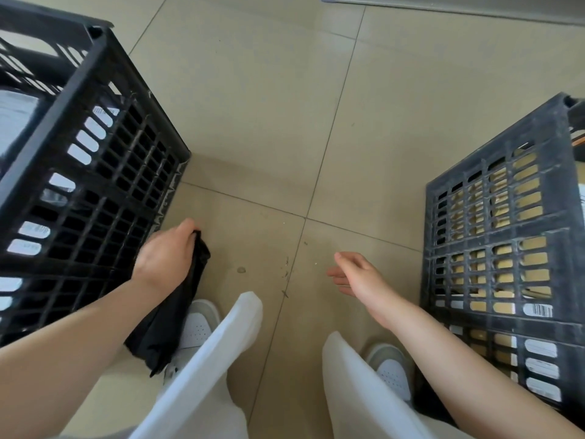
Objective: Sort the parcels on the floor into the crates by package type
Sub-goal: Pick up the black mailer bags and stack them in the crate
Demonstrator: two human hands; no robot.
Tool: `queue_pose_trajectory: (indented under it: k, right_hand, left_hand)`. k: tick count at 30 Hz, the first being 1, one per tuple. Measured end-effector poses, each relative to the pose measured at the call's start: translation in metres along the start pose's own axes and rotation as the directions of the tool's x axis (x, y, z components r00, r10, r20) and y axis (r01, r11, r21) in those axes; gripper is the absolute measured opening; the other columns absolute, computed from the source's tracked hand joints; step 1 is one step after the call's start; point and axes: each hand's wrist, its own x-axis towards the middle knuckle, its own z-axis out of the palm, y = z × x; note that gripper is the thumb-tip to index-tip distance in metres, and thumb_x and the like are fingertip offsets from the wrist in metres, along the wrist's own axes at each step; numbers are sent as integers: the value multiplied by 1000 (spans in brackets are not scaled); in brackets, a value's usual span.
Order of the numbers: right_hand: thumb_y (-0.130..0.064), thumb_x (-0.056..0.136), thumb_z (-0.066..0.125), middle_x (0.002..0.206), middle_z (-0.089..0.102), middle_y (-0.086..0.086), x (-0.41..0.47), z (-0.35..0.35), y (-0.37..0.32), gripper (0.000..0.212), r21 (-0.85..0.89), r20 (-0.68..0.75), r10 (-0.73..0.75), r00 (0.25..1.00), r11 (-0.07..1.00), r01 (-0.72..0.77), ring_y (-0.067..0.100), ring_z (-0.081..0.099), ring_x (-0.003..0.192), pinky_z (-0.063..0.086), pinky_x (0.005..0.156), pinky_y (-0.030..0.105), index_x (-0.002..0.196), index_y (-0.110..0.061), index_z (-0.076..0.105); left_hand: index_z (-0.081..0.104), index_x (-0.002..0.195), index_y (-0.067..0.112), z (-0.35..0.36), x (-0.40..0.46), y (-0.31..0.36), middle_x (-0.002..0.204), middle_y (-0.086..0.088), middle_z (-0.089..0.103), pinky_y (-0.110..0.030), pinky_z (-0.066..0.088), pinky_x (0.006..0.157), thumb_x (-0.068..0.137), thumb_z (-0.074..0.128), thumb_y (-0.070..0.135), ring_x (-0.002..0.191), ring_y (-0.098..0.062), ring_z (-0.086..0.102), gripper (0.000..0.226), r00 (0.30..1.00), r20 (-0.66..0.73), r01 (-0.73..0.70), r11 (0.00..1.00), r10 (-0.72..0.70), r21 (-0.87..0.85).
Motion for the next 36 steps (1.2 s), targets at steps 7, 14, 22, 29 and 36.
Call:
queue_pose_trajectory:
  k: [7,14,22,29,36]
  right_hand:
    - [-40,101,54,108,73,8,-5,2,-5,12,65,26,-18,1000,998,16,29,66,111,53,97,38,102,-29,57]
    - [-34,102,52,111,71,10,-11,4,-15,24,119,57,-41,998,992,34,28,66,101,53,94,36,119,-18,56]
    - [-38,98,59,117,71,7,-23,18,-32,30,210,240,-47,970,978,-5,24,67,110,53,100,39,122,-21,57]
    - [-37,97,57,126,70,6,-36,19,-40,42,331,510,-21,860,927,-174,22,65,119,47,106,38,131,-13,62]
    - [-30,89,68,120,72,10,-35,18,-46,50,456,329,-77,941,886,-87,27,69,112,54,98,42,133,-9,56]
  left_hand:
    - [52,109,21,-28,30,63,91,1,62,-36,48,70,104,37,18,81,-18,59,16,994,-101,-9,925,-31,-379]
    - [52,109,21,-50,50,91,95,7,57,-27,40,73,102,30,11,84,-11,52,25,931,-134,154,698,-340,-700]
    - [56,97,23,-40,41,114,76,-1,60,-24,45,54,95,33,1,59,-15,56,32,815,314,363,7,-487,-932]
    - [59,96,15,-41,38,126,67,-5,62,-23,50,45,95,58,30,47,-19,62,14,755,556,482,-282,-348,-830]
    - [68,112,18,-35,32,123,107,-9,75,-37,55,76,102,39,49,87,-24,74,44,741,635,603,-198,-219,-773]
